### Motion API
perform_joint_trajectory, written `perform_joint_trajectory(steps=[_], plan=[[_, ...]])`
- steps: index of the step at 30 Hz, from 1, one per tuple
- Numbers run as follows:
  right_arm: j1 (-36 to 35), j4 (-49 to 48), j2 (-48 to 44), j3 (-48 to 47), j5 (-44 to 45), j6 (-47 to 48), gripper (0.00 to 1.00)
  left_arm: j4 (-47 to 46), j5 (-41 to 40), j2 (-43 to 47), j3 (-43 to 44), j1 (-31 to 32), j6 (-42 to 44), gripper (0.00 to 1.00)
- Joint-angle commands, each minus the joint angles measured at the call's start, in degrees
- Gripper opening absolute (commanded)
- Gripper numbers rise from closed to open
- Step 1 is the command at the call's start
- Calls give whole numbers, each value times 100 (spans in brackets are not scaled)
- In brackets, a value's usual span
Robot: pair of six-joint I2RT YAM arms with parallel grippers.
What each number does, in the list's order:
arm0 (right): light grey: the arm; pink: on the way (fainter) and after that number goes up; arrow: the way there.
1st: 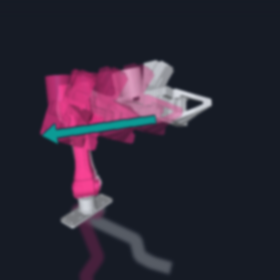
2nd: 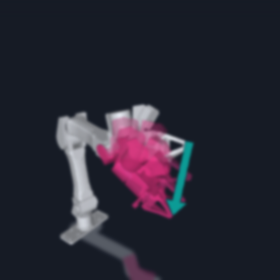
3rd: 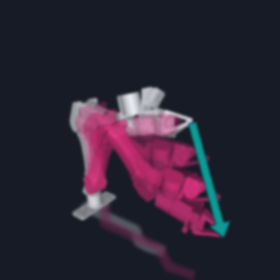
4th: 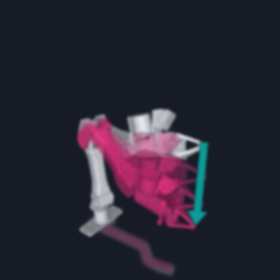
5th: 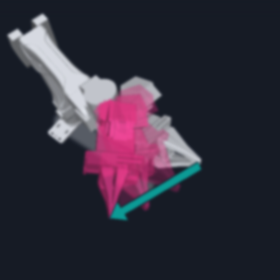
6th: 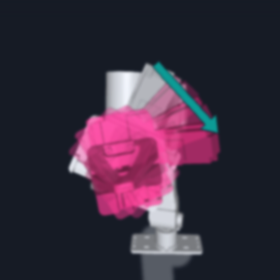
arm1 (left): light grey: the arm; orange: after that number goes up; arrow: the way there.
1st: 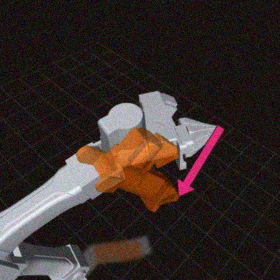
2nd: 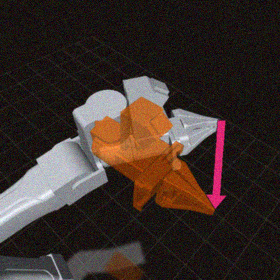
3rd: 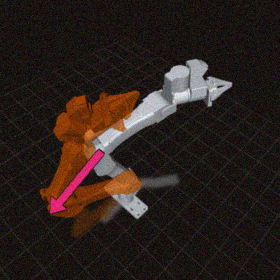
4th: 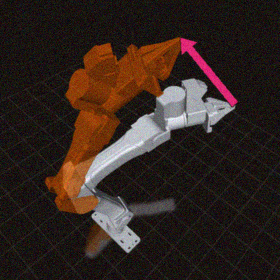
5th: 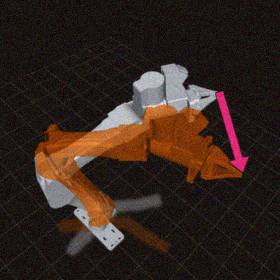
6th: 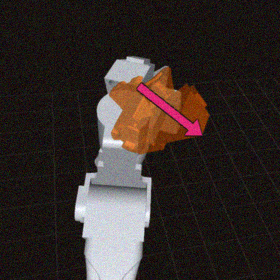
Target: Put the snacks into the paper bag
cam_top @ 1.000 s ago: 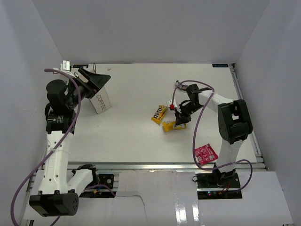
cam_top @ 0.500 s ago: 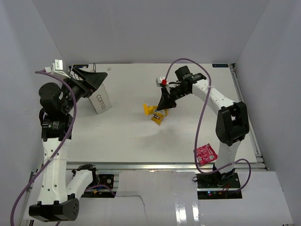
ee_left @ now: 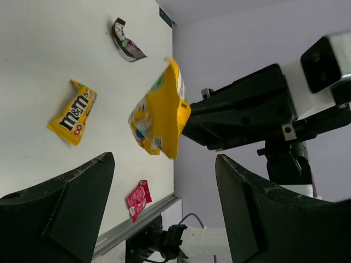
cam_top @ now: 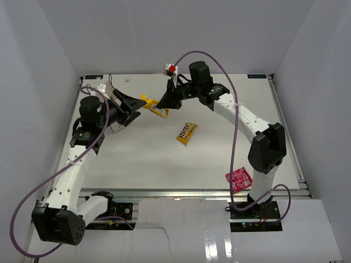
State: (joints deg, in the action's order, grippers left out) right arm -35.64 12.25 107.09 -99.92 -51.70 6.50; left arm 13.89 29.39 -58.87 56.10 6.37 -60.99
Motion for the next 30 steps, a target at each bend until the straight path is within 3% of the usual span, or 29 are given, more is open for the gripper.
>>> perform_joint_trajectory(steps=[1,6,11,21,30], plan=[[-153,-777,-65,-247,633,-1089,8,-492,-319,-44,-28,452,-202,84],[-356,-830,-162,-133,898,-1388,8,-712,-574,-388,24,821,-203,84],[-365,-873,-267,34,794,-1406,8,-800,-793,-406,24,839,-115,76],[-172,-988,-478,376,240,-1327,8,-106,-1268,-318,375,839,693,79],[-57,-1409,-636,736,-366,-1624,8,-70,-1410,-397,499,839,957,79]])
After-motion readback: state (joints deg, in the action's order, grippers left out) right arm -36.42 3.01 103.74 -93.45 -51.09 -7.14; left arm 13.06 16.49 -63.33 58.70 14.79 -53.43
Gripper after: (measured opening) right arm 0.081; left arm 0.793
